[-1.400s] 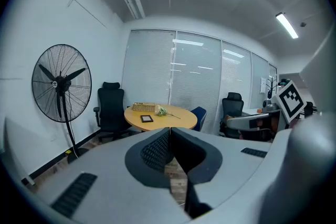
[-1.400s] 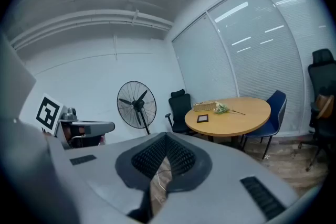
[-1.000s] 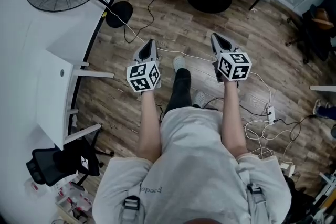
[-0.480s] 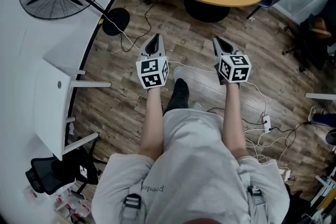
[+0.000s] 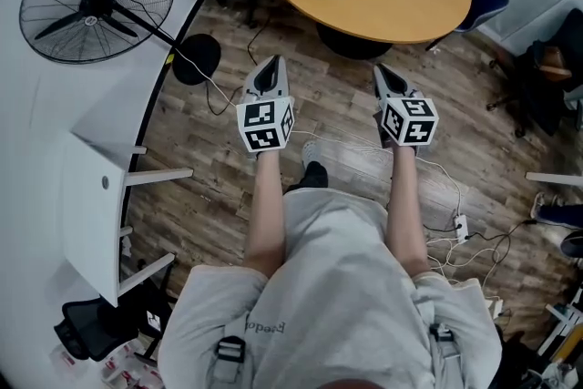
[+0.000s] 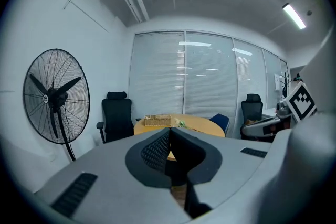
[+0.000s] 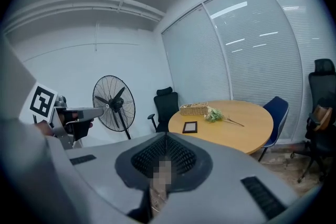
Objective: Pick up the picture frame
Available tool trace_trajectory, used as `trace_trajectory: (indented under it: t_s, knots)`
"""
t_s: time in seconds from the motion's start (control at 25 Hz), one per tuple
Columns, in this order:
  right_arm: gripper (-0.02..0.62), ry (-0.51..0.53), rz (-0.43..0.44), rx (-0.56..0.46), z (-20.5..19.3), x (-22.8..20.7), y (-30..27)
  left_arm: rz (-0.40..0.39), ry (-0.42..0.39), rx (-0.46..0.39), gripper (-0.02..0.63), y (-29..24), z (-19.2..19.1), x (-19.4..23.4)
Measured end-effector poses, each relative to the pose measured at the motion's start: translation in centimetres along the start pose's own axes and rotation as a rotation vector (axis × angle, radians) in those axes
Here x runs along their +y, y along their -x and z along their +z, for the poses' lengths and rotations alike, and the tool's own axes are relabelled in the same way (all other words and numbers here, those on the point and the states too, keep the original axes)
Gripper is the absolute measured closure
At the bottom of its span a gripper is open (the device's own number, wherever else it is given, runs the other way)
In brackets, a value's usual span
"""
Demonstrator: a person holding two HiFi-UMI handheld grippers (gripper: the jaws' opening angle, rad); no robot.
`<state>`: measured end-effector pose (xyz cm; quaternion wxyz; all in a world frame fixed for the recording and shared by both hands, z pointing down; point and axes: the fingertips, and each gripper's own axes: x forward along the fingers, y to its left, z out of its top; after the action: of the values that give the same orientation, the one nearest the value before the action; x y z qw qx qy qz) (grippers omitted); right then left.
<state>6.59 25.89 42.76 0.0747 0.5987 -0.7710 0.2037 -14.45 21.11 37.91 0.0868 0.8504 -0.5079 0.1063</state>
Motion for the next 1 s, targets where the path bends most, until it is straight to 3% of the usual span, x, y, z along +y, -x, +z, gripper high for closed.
trace_trajectory:
  t_s: [0.6, 1.0]
  knots:
    - [0.571, 0.038, -0.037, 0.032, 3.5, 0.8, -13.0, 0.059, 0.107, 0.023, 0.580, -9.0, -0.1, 15.7]
    - [0.571, 0.010, -0.082, 0.063, 3.5, -2.3, -16.0, 0.026, 0.115, 0.045, 0.580, -13.3, -0.4, 16.5]
